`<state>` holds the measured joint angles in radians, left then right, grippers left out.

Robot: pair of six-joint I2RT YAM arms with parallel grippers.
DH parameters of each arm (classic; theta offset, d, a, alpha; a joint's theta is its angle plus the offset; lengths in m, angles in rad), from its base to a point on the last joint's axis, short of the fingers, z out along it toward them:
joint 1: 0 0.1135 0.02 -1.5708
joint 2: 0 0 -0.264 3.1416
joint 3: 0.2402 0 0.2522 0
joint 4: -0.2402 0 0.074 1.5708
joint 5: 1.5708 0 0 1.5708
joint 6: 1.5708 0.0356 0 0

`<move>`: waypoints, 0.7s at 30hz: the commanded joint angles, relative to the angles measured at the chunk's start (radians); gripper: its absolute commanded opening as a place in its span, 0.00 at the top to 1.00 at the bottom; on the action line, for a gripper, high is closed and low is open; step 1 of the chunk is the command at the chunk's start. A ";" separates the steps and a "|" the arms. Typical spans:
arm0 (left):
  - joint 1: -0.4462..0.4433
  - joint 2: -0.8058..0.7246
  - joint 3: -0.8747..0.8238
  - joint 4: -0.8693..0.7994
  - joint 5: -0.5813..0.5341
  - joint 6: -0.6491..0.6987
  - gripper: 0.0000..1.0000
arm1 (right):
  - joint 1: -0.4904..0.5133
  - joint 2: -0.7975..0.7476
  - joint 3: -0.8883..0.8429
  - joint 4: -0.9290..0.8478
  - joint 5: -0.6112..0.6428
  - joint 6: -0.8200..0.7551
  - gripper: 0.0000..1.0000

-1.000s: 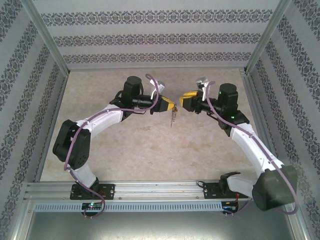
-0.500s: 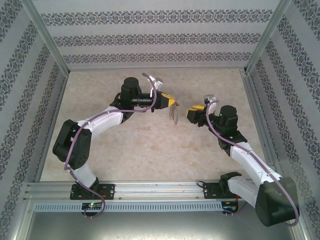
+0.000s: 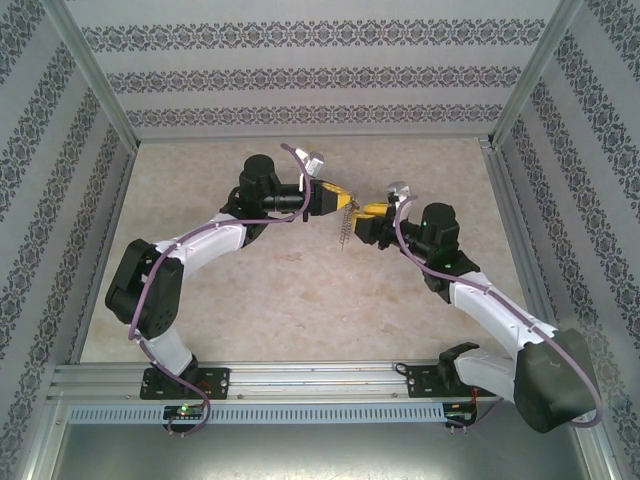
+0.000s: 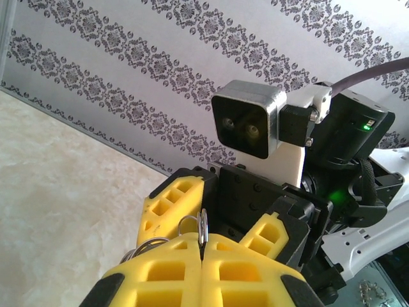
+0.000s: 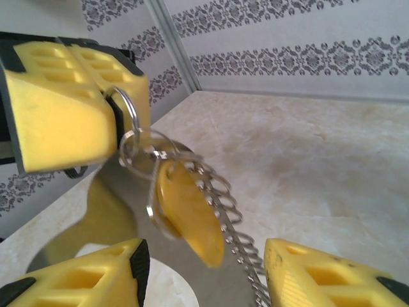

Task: Put the keys on the keyring

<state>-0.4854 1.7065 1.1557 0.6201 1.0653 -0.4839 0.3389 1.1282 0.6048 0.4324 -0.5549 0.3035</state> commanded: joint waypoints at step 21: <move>-0.009 -0.036 -0.005 0.095 -0.013 -0.013 1.00 | 0.022 0.027 0.058 -0.045 -0.174 -0.067 1.00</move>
<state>-0.4854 1.7065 1.1557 0.6247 1.0634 -0.4995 0.3450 1.1721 0.6468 0.4217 -0.6662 0.2592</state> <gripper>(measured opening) 0.049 0.060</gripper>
